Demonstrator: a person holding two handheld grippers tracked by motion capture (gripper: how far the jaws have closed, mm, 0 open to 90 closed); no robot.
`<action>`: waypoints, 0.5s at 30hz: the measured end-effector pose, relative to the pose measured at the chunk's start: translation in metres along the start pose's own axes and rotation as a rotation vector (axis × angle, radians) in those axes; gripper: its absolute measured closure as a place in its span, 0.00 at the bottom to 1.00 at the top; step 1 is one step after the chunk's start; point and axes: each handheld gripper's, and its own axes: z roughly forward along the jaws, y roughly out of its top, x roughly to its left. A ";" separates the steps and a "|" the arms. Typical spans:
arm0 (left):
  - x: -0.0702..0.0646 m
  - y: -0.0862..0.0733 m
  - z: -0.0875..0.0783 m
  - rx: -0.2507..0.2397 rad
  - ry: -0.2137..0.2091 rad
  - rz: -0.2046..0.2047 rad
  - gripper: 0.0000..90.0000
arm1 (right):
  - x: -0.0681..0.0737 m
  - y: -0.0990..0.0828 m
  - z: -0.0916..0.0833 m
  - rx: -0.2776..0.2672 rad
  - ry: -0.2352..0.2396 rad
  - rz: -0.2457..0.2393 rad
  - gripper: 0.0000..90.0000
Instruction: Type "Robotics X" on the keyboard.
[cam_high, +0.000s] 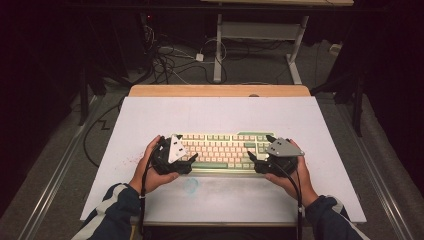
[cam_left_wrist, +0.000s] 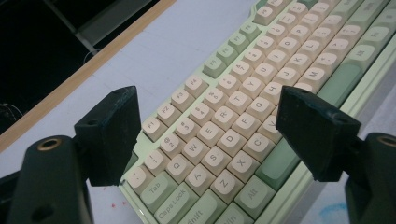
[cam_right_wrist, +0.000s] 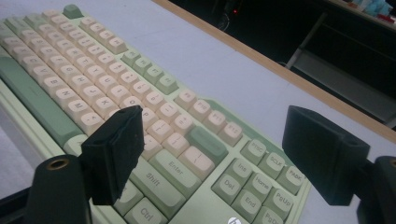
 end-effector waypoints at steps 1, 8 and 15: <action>0.000 -0.001 -0.001 0.001 0.002 0.004 0.23 | 0.000 0.000 -0.001 -0.005 -0.003 -0.002 0.25; -0.002 -0.002 -0.007 -0.010 -0.003 0.018 0.23 | 0.004 0.001 -0.008 -0.017 -0.004 -0.016 0.25; 0.000 -0.003 -0.012 -0.014 0.003 0.024 0.23 | 0.008 0.001 -0.014 -0.012 0.002 -0.045 0.25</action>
